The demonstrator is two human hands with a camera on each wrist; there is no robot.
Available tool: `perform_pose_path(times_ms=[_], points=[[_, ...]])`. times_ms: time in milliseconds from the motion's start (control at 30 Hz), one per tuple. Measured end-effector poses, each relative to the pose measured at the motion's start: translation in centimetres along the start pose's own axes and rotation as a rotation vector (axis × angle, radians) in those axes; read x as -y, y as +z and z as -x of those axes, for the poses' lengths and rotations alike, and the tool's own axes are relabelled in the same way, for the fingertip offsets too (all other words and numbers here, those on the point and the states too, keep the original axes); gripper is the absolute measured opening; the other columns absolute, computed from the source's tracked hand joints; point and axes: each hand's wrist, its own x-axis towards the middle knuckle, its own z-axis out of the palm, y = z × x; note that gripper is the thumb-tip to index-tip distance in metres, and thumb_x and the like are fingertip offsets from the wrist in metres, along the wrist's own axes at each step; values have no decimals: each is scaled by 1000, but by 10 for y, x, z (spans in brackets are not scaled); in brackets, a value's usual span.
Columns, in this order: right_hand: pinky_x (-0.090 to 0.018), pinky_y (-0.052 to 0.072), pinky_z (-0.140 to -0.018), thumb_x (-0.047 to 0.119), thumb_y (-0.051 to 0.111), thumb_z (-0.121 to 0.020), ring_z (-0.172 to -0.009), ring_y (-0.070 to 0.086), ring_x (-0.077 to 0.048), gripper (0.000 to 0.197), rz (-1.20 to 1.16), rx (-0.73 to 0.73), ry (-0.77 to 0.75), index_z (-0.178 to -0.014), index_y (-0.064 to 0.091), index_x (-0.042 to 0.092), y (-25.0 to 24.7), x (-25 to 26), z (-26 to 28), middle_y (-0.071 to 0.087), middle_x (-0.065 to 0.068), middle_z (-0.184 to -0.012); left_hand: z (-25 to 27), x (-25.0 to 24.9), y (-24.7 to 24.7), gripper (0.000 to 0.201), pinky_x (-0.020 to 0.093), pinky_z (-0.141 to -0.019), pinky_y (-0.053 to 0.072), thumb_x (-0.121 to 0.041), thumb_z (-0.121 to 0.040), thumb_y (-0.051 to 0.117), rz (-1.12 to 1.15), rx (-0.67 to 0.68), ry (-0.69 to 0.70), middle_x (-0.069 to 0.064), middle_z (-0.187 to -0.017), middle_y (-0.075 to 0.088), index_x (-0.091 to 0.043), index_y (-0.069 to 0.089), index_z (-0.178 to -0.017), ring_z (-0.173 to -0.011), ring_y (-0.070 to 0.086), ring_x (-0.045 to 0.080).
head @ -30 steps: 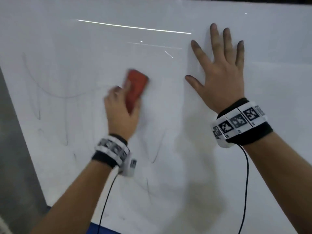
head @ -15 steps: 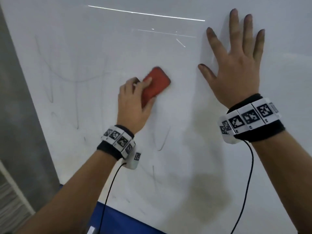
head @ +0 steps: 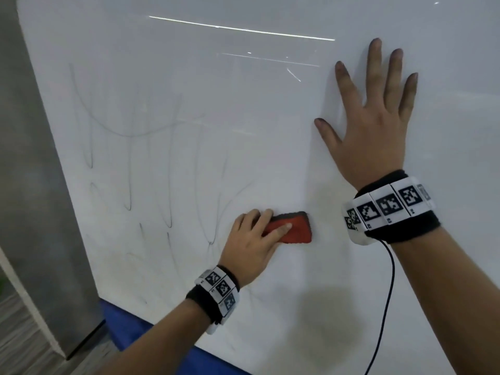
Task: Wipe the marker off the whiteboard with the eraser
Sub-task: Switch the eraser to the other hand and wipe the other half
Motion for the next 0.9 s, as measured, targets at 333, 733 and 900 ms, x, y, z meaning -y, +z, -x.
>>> perform_pose_path(times_ms=[333,733,900], points=[[-59,8,-125,50,48,-102,-155,6,-43,71,-1,-1,11,-162,21,24,5,3,15,7,-18,-169,-47,32,-16,52,48,-109,38,-29,-99,62,178,-364,-718,17,-138,47,-16,45,-146,-121,45,35],[-59,7,-125,51,49,-100,-155,6,-44,70,-13,5,43,-160,24,25,8,10,22,8,-18,-169,-12,66,-10,53,44,-109,37,-30,-98,62,108,-336,-652,20,-136,47,-13,45,-145,-119,48,41],[-61,5,-124,50,51,-97,-154,5,-47,75,-53,-10,138,-160,24,19,11,33,24,8,-20,-169,-52,111,-32,56,40,-108,33,-31,-99,56,74,-450,-801,21,-137,50,-7,43,-148,-119,48,40]])
